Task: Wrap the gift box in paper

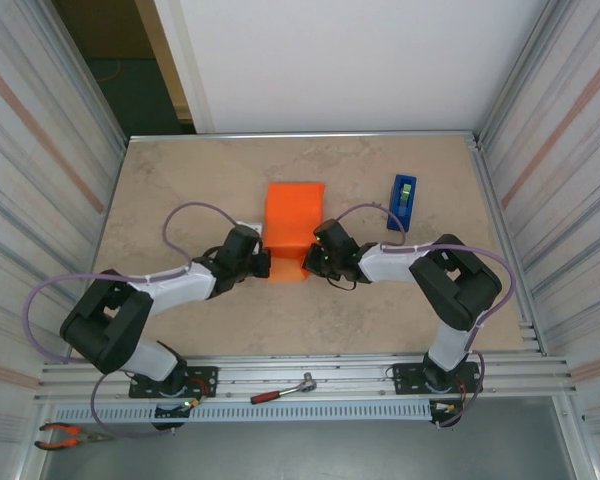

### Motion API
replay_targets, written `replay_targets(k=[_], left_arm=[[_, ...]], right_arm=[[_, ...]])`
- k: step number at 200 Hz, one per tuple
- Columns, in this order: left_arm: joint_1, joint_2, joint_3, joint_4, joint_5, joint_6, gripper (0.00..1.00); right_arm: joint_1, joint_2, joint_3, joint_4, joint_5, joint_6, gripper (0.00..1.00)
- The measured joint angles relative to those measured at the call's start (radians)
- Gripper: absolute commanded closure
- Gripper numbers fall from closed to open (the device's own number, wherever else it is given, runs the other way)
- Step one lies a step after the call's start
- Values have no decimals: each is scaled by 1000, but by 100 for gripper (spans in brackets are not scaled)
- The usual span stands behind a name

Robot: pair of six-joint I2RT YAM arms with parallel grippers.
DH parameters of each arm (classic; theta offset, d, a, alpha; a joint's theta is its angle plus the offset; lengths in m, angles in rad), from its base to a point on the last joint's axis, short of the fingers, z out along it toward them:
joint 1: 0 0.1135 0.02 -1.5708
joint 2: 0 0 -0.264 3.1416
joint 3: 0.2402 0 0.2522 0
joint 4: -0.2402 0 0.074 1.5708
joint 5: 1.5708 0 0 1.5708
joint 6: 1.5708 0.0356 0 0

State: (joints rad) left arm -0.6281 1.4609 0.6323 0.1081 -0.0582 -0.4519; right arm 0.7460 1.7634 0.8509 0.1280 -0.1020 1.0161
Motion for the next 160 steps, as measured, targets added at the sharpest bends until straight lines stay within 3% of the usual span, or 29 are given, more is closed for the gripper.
replay_targets(k=[14,33,40,57,80,121,148,160], left_arm=[[-8,0,3,-1,-12,-3,71],[-17,0,6,-6,-27,-9,69],[-18,0,6,-8,-33,-10,74],[-20,10,11,-14,-40,-23,100],[-20,27,21,-18,-40,-19,100],[-20,-27,21,-60,-43,-13,65],[0,-162,20,-108,-48,-8,61],[38,-217,11,-112,-41,-13,66]], right_arm=[[1,0,2,1,0,0,100],[1,1,3,2,0,0,100],[1,4,4,2,0,0,100],[1,12,4,3,0,0,100],[0,25,4,3,0,0,100],[0,28,4,7,0,0,100],[0,28,4,8,0,0,100],[0,28,4,8,0,0,100]])
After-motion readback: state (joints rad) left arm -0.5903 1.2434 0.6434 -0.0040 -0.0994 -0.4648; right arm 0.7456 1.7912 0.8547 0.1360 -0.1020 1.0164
